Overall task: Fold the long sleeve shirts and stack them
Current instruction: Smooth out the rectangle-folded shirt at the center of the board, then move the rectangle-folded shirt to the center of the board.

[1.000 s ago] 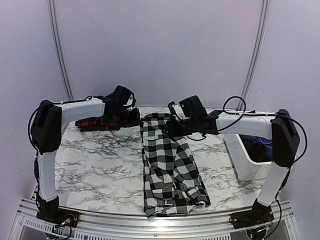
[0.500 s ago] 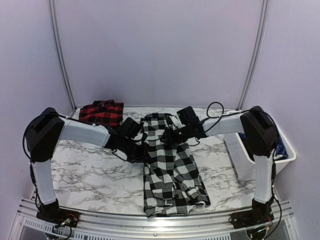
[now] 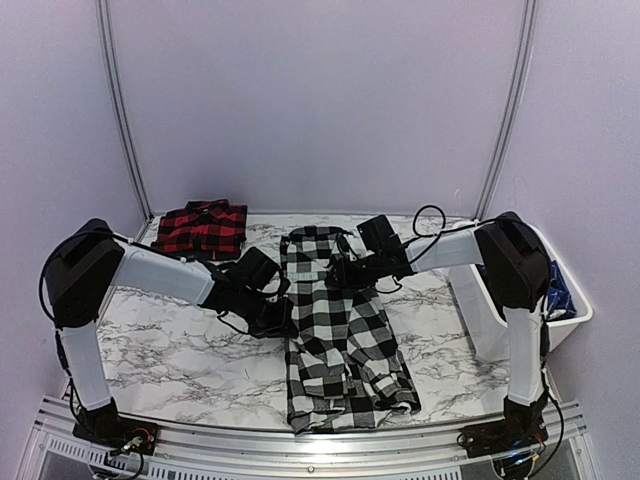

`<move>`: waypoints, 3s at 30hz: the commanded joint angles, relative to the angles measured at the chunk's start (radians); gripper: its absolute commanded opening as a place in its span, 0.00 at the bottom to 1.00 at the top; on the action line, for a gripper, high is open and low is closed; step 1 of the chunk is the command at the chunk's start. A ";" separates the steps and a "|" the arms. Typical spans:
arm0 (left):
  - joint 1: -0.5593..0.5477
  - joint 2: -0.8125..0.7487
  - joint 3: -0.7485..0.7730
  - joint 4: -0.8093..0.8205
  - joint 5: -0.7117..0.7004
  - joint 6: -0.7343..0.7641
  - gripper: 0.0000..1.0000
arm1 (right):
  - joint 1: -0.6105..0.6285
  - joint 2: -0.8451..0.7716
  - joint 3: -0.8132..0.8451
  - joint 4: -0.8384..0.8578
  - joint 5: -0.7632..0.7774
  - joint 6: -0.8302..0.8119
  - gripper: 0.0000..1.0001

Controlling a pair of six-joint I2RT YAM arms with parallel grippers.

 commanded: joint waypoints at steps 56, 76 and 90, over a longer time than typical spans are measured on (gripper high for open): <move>0.092 0.015 -0.025 -0.137 0.035 0.222 0.00 | -0.019 0.056 0.110 0.139 0.004 0.081 0.37; 0.058 -0.044 0.067 -0.023 0.098 0.119 0.04 | 0.095 -0.363 -0.444 0.359 -0.138 0.225 0.37; 0.058 0.034 -0.018 0.047 0.101 0.075 0.04 | 0.190 -0.454 -0.769 0.507 -0.130 0.328 0.36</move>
